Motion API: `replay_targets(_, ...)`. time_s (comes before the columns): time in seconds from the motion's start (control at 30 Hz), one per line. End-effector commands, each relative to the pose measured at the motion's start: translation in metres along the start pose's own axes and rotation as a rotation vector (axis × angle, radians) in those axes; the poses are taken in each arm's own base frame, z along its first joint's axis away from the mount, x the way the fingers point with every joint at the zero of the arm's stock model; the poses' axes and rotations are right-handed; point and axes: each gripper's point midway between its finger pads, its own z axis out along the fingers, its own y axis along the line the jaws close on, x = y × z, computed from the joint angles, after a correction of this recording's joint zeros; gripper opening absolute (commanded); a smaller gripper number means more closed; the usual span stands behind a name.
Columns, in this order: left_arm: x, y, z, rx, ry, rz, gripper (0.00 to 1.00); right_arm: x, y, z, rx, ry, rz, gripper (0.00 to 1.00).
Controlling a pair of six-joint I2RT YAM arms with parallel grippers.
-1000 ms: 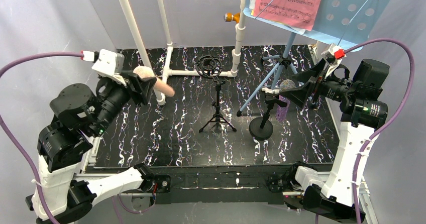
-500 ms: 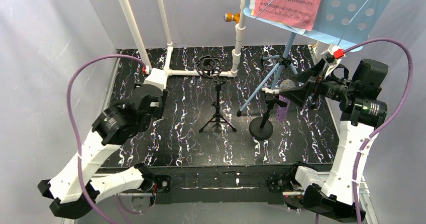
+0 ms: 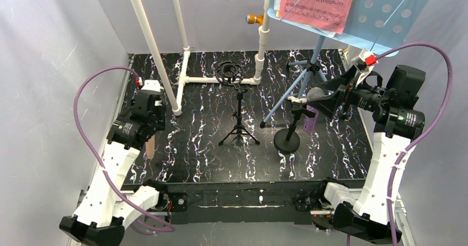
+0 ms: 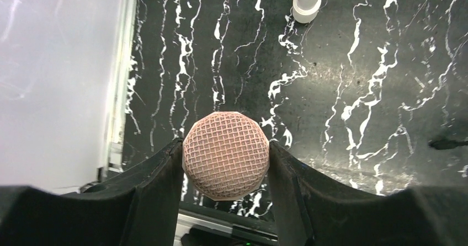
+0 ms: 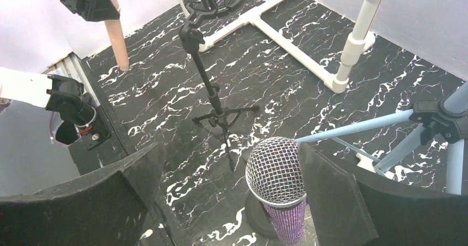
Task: Pack up the instrument practice props
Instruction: Place the microphone at the center of the board.
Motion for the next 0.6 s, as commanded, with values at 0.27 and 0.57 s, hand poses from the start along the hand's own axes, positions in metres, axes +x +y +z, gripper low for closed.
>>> replay_targets(0.27, -0.024, -0.003, 0.056, 0.118, 0.114, -0.336, 0.0, 0.004, 0.002, -0.001, -0.003, 0.013, -0.031, 1.0)
replay_targets(0.57, -0.037, 0.025, 0.129, 0.076, 0.251, -0.508, 0.0, 0.007, 0.007, -0.001, -0.019, 0.021, -0.035, 1.0)
